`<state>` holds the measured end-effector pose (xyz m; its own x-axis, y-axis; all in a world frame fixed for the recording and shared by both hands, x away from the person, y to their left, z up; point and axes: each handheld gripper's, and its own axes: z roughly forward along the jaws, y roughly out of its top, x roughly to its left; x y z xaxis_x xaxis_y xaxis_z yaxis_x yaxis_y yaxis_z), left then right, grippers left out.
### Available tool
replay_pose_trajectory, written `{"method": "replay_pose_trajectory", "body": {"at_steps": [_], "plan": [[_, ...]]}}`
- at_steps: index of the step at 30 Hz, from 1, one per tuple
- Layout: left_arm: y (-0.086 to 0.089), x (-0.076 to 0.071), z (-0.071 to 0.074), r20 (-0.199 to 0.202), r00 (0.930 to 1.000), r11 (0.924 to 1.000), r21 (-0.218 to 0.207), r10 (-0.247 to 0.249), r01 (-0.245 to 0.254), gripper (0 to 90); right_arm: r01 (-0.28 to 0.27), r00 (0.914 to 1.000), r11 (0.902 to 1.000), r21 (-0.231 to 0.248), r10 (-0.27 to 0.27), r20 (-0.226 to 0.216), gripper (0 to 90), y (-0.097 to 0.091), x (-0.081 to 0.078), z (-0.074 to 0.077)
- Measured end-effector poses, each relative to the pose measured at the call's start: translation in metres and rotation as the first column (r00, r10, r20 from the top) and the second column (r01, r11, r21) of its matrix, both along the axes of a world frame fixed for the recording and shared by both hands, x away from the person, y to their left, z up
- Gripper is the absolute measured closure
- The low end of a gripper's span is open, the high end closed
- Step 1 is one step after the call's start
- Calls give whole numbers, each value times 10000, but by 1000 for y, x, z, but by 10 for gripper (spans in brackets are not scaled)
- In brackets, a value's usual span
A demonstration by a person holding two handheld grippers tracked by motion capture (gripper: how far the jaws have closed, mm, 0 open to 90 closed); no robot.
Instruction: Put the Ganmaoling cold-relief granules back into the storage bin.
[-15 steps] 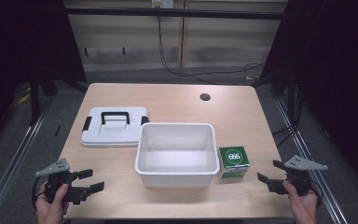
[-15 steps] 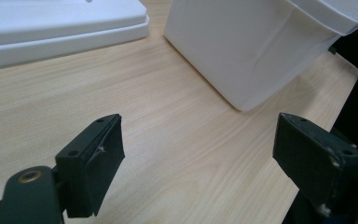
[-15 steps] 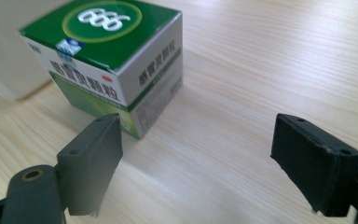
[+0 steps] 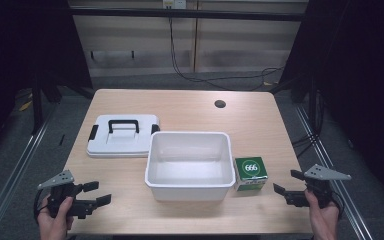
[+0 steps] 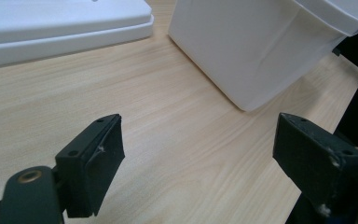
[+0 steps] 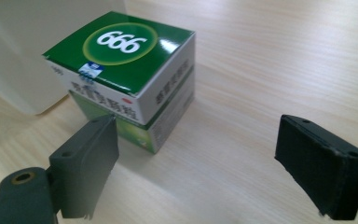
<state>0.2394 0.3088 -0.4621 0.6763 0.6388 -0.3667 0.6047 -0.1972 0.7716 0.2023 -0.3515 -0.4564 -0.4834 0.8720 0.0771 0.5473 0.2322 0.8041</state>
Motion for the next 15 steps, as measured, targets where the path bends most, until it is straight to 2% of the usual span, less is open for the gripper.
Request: {"method": "replay_pose_trajectory", "body": {"at_steps": [1, 3, 5, 6, 9, 10, 13, 14, 15], "plan": [[0, 0, 0, 0, 10000, 10000, 0, 0, 0, 163, 0, 10000, 10000, 0, 0, 0, 131, 0, 0, 0], [-1, 0, 0, 2, 10000, 10000, -11, -49, 49, 163, -644, 9960, 9969, 443, 670, -594, 132, 3, 4, 3], [-1, 0, 0, 43, 9999, 9999, 80, -92, 92, 163, -751, 9947, 9961, 461, 781, -674, 132, 4, 5, 4], [0, -1, 1, 69, 10000, 10000, -13, -69, 69, 163, -732, 9955, 9970, 241, 745, -585, 132, 7, 7, 7], [0, -1, 0, 69, 10000, 10000, -6, -64, 64, 163, -801, 9957, 9966, 198, 809, -454, 132, 9, 8, 11], [0, -1, 0, 32, 10000, 10000, 19, -37, 37, 163, -1155, 9931, 9933, -92, 1152, -236, 132, 11, 9, 15], [0, 0, 0, 40, 10000, 10000, -13, -17, 17, 163, -1391, 9898, 9903, -33, 1389, -314, 132, 12, 11, 17], [-1, -1, 0, 32, 10000, 10000, 4, -23, 23, 163, -1678, 9843, 9858, 63, 1679, -537, 132, 13, 14, 21], [-1, -1, 0, 32, 10000, 10000, 4, -23, 23, 163, -1678, 9843, 9858, 63, 1679, -537, 132, 13, 14, 21]]}}
